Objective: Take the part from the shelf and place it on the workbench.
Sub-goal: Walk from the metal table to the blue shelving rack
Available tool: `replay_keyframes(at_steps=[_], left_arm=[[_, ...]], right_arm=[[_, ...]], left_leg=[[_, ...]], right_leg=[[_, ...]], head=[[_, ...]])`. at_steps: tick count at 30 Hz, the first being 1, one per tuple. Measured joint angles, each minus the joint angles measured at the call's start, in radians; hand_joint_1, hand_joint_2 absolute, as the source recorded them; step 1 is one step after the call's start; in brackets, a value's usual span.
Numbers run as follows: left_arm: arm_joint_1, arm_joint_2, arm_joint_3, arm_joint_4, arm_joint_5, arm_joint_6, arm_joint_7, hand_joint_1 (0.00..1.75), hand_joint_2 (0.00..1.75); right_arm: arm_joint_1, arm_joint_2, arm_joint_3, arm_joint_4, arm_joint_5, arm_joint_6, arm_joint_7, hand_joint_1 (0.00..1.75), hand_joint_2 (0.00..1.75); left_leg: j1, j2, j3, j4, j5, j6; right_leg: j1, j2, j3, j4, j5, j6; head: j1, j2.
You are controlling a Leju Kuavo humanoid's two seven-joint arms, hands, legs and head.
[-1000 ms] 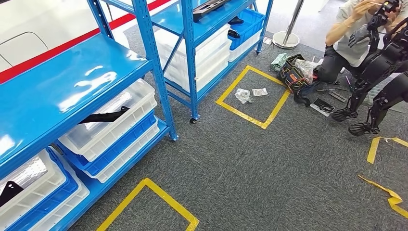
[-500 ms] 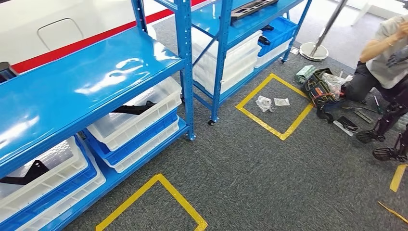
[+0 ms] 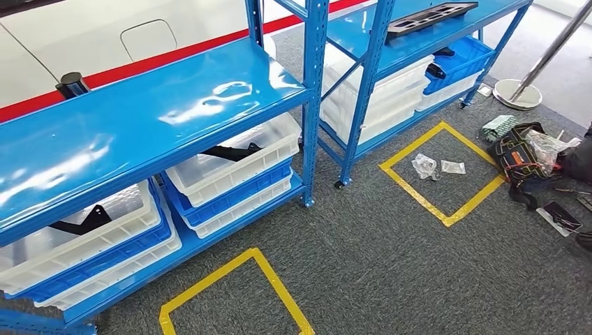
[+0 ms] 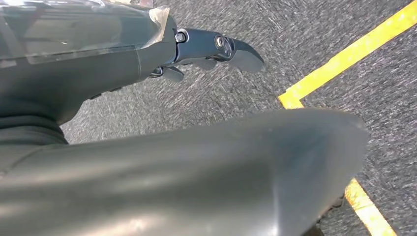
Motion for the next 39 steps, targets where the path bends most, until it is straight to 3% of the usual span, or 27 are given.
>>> replay_keyframes(at_steps=[2, 4, 5, 6, 7, 9, 11, 13, 15, 16, 18, 20, 21, 22, 24, 26, 28, 29, 31, 33, 35, 36, 37, 39], left_arm=[[-0.002, 0.000, 0.000, 0.000, -0.002, 0.000, 0.000, 0.00, 0.00], [-0.002, 0.000, 0.000, 0.000, -0.002, 0.000, 0.000, 0.00, 0.00], [-0.001, 0.000, 0.000, 0.000, -0.002, 0.000, 0.000, 0.00, 0.00], [0.000, 0.001, 0.000, 0.000, -0.002, 0.000, 0.000, 0.00, 0.00], [0.000, 0.001, 0.000, 0.000, -0.002, 0.001, 0.000, 0.00, 0.00], [-0.002, 0.001, 0.000, 0.000, -0.002, 0.001, 0.000, 0.00, 0.00], [-0.005, 0.001, 0.000, 0.000, -0.002, 0.001, -0.001, 0.00, 0.00], [-0.007, 0.001, 0.000, 0.000, -0.002, 0.001, -0.001, 0.00, 0.00], [-0.006, 0.001, 0.000, 0.000, -0.002, 0.001, -0.001, 0.00, 0.00], [-0.006, 0.001, 0.000, 0.000, -0.002, 0.002, -0.001, 0.00, 0.00], [-0.007, 0.001, 0.000, 0.000, -0.002, 0.002, -0.001, 0.00, 0.00], [-0.006, 0.000, 0.000, 0.000, -0.002, 0.002, -0.001, 0.00, 0.00], [-0.005, 0.000, 0.000, 0.000, -0.002, 0.002, -0.001, 0.00, 0.00], [-0.005, 0.000, 0.000, 0.000, -0.002, 0.002, -0.001, 0.00, 0.00], [-0.005, -0.001, 0.000, 0.000, -0.002, 0.002, -0.001, 0.00, 0.00], [-0.004, -0.001, 0.000, 0.000, -0.002, 0.002, -0.001, 0.00, 0.00], [-0.002, 0.000, 0.000, 0.000, -0.002, 0.002, -0.001, 0.00, 0.00], [0.000, 0.000, 0.000, 0.000, -0.002, 0.002, -0.001, 0.00, 0.00], [0.000, 0.000, 0.000, 0.000, -0.002, 0.002, -0.001, 0.00, 0.00], [-0.002, 0.000, 0.000, 0.000, -0.002, 0.002, -0.001, 0.00, 0.00], [-0.001, 0.000, 0.000, 0.000, -0.002, 0.002, -0.001, 0.00, 0.00], [0.000, 0.000, 0.000, 0.000, -0.001, 0.002, -0.001, 0.00, 0.00], [0.001, 0.000, 0.000, 0.000, -0.001, 0.002, -0.001, 0.00, 0.00], [0.001, 0.001, 0.000, 0.000, -0.001, 0.002, -0.001, 0.00, 0.00]], right_arm=[[0.004, -0.001, 0.000, 0.000, 0.000, 0.000, 0.000, 0.00, 1.75], [0.007, -0.003, 0.000, 0.000, -0.001, 0.000, 0.000, 0.00, 1.75], [0.008, -0.003, 0.000, 0.000, -0.001, 0.000, 0.000, 0.00, 1.75], [0.009, -0.003, 0.000, 0.000, -0.001, 0.000, 0.000, 0.00, 1.75], [0.009, -0.003, 0.000, 0.000, -0.001, 0.000, 0.000, 0.00, 1.75], [0.011, -0.003, 0.000, 0.000, -0.001, 0.000, 0.000, 0.00, 1.75], [0.011, -0.005, 0.000, 0.000, 0.000, 0.000, 0.000, 0.00, 1.75], [0.010, -0.006, 0.001, 0.000, 0.000, -0.001, 0.000, 0.00, 1.75], [0.010, -0.007, 0.001, 0.000, 0.000, -0.001, 0.000, 0.00, 1.75], [0.010, -0.007, 0.000, 0.000, -0.001, -0.001, 0.000, 0.00, 1.75], [0.007, -0.007, 0.000, 0.000, -0.002, -0.001, 0.000, 0.00, 1.75], [-0.001, -0.005, 0.000, 0.000, -0.003, -0.001, -0.001, 0.00, 1.75], [-0.002, -0.005, 0.000, 0.000, -0.003, -0.001, -0.001, 0.00, 1.75], [-0.002, -0.006, 0.000, 0.000, -0.003, -0.001, 0.000, 0.00, 1.75], [0.003, -0.008, 0.000, 0.000, -0.002, -0.001, 0.000, 0.00, 1.75], [0.007, -0.008, 0.000, 0.000, -0.003, -0.001, 0.000, 0.00, 1.75], [0.005, -0.006, 0.000, 0.000, -0.002, -0.001, 0.000, 0.00, 1.75], [0.004, -0.005, 0.000, 0.000, -0.002, -0.001, 0.000, 0.00, 1.75], [0.005, -0.004, 0.000, 0.000, -0.002, -0.001, 0.000, 0.00, 1.75], [0.011, -0.006, 0.000, 0.000, -0.002, -0.002, 0.001, 0.00, 1.75], [0.015, -0.008, 0.000, 0.001, -0.002, -0.002, 0.002, 0.00, 1.75], [0.017, -0.009, 0.000, 0.001, -0.002, -0.002, 0.002, 0.00, 1.75], [0.017, -0.009, 0.000, 0.001, -0.002, -0.002, 0.003, 0.00, 1.75], [0.017, -0.009, 0.000, 0.001, -0.001, -0.002, 0.003, 0.00, 1.75]], left_leg=[[0.000, 0.058, -0.051, 0.103, -0.057, -0.007], [0.005, 0.078, -0.113, 0.222, -0.102, -0.015], [0.007, 0.081, -0.126, 0.244, -0.100, -0.018], [0.010, 0.086, -0.118, 0.226, -0.080, -0.020], [0.012, 0.095, -0.089, 0.172, -0.047, -0.021], [0.012, 0.138, -0.015, 0.038, 0.005, -0.018], [0.007, 0.161, 0.018, -0.021, 0.014, -0.009], [0.002, 0.137, 0.018, -0.026, 0.014, 0.005], [0.004, 0.117, 0.019, -0.032, 0.021, 0.019], [0.007, 0.106, 0.019, -0.034, 0.024, 0.025], [0.007, 0.085, 0.015, -0.035, 0.027, 0.032], [0.007, 0.059, 0.013, -0.035, 0.028, 0.033], [0.007, 0.044, 0.014, -0.034, 0.028, 0.033], [0.008, 0.029, 0.016, -0.034, 0.029, 0.032], [0.008, 0.000, 0.018, -0.032, 0.030, 0.025], [0.006, -0.020, 0.014, -0.032, 0.034, 0.013], [0.007, -0.034, 0.010, -0.037, 0.040, -0.001], [0.008, -0.027, 0.008, -0.037, 0.040, -0.006], [0.007, 0.020, -0.015, 0.009, 0.008, -0.014], [0.006, 0.069, -0.073, 0.135, -0.061, -0.019], [0.007, 0.080, -0.124, 0.243, -0.099, -0.022], [0.008, 0.083, -0.125, 0.248, -0.091, -0.023], [0.008, 0.089, -0.104, 0.212, -0.067, -0.023], [0.007, 0.125, -0.026, 0.075, -0.012, -0.020]], right_leg=[[-0.001, -0.027, 0.005, -0.005, 0.001, -0.014], [0.002, -0.054, 0.005, -0.004, -0.001, -0.019], [0.004, -0.066, 0.005, -0.004, -0.003, -0.019], [0.004, -0.078, 0.007, -0.004, -0.005, -0.019], [0.003, -0.089, 0.008, -0.004, -0.008, -0.016], [0.008, -0.107, 0.017, -0.003, -0.016, -0.007], [0.017, -0.123, 0.025, -0.004, -0.025, 0.005], [0.020, -0.141, 0.035, -0.008, -0.029, 0.015], [0.018, -0.118, 0.032, 0.015, -0.048, 0.020], [0.017, -0.093, 0.014, 0.056, -0.071, 0.019], [0.015, -0.047, -0.051, 0.193, -0.132, 0.010], [0.014, -0.038, -0.099, 0.289, -0.159, 0.014], [0.013, -0.037, -0.096, 0.280, -0.147, 0.022], [0.011, -0.032, -0.073, 0.228, -0.118, 0.032], [0.005, 0.002, -0.012, 0.081, -0.054, 0.047], [0.005, 0.027, 0.014, 0.005, -0.026, 0.041], [0.008, 0.017, 0.015, 0.000, -0.022, 0.024], [0.007, 0.008, 0.017, -0.001, -0.018, 0.017], [0.001, -0.014, 0.022, -0.006, -0.013, 0.000], [0.003, -0.040, 0.020, -0.006, -0.013, -0.010], [0.006, -0.068, 0.017, -0.006, -0.015, -0.013], [0.007, -0.081, 0.016, -0.006, -0.017, -0.015], [0.007, -0.092, 0.017, -0.006, -0.019, -0.016], [0.011, -0.112, 0.025, -0.005, -0.026, -0.011]], head=[[-0.005, 0.000], [-0.006, 0.000], [-0.007, 0.000], [-0.007, 0.000], [-0.007, 0.000], [-0.008, 0.000], [-0.003, 0.000], [0.003, 0.000], [0.004, 0.000], [0.006, 0.000], [0.009, 0.000], [0.010, 0.000], [0.010, 0.000], [0.010, 0.000], [0.011, 0.000], [0.011, 0.000], [0.010, 0.000], [0.010, 0.000], [0.005, 0.000], [-0.001, 0.000], [-0.001, 0.000], [-0.002, 0.000], [-0.002, 0.000], [-0.002, 0.000]])
